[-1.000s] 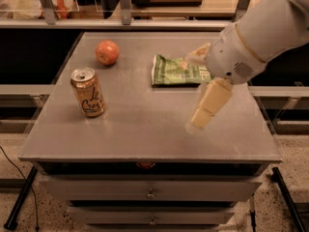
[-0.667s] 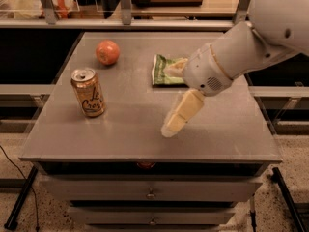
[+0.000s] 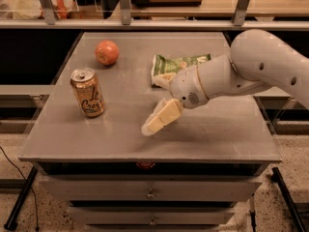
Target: Knock orange can over
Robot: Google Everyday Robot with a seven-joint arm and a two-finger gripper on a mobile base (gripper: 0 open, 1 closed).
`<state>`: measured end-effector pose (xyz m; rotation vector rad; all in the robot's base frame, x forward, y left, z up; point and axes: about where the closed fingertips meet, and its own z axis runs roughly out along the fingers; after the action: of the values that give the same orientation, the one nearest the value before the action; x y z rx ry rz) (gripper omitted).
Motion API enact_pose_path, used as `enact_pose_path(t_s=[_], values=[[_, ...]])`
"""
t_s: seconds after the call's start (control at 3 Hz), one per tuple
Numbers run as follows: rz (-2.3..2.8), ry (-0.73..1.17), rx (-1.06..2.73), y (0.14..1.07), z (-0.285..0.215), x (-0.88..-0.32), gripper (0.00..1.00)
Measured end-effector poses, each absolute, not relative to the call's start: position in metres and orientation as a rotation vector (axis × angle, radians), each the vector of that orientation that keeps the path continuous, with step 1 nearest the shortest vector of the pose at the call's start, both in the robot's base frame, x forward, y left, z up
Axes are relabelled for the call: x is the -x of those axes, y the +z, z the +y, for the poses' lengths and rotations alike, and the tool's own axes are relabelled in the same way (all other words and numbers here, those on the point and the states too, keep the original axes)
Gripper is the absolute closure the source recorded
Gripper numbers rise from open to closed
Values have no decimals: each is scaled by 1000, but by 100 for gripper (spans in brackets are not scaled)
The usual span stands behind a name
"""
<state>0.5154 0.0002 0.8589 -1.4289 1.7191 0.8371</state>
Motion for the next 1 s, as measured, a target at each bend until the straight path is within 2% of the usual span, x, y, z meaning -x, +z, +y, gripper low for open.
enact_pose_path(t_s=[1.0], values=[[1527,971,1153,874,54,-544,0]])
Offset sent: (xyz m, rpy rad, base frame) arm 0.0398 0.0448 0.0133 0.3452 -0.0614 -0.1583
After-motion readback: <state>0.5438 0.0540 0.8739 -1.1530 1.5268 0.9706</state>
